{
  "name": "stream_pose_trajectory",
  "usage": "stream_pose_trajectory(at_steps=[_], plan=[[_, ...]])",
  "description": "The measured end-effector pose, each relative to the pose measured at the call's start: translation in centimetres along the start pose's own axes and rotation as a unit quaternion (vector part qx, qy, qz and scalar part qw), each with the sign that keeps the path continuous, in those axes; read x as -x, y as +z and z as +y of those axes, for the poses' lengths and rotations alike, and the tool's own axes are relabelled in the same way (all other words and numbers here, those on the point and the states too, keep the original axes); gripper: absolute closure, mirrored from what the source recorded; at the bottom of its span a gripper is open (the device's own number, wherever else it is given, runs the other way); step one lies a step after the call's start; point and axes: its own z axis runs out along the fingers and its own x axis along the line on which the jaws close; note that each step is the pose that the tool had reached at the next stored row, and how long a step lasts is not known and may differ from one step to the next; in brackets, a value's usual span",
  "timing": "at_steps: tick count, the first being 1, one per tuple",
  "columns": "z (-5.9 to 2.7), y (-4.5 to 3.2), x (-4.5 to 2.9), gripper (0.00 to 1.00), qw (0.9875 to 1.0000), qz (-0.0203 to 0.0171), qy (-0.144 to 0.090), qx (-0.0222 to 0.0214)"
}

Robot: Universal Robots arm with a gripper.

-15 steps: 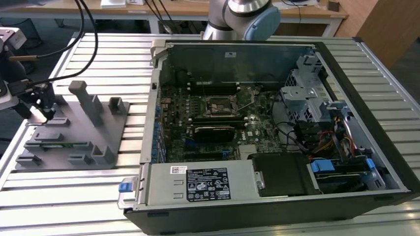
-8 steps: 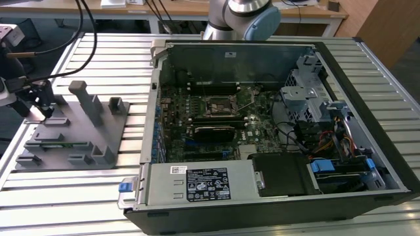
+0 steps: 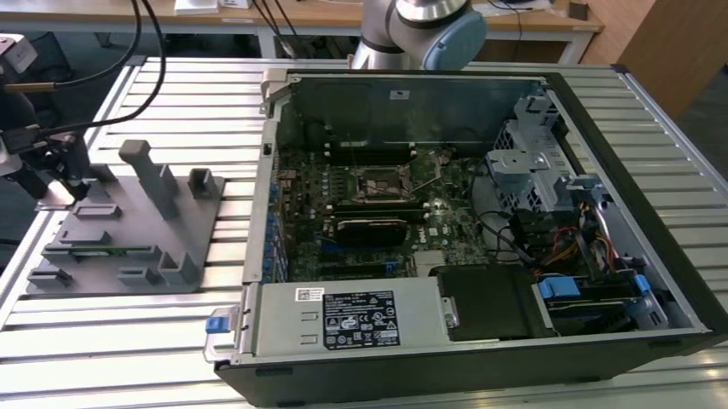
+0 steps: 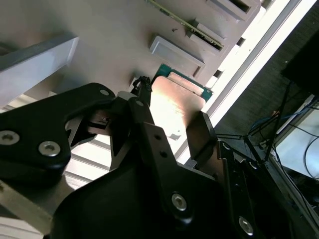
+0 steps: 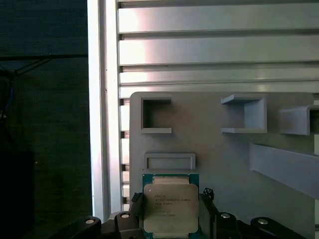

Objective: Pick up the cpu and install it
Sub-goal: 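Pick up the cpu and move it towards the insertion slot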

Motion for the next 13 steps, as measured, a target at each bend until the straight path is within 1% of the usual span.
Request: stream_pose_trajectory(at_steps=[9,13], plan=[[0.02,-0.95,-0.01,0.47,1.0,-0.0001,0.0,0.0],[0.03,-1.48,-0.01,0.47,1.0,0.0,0.0,0.0]])
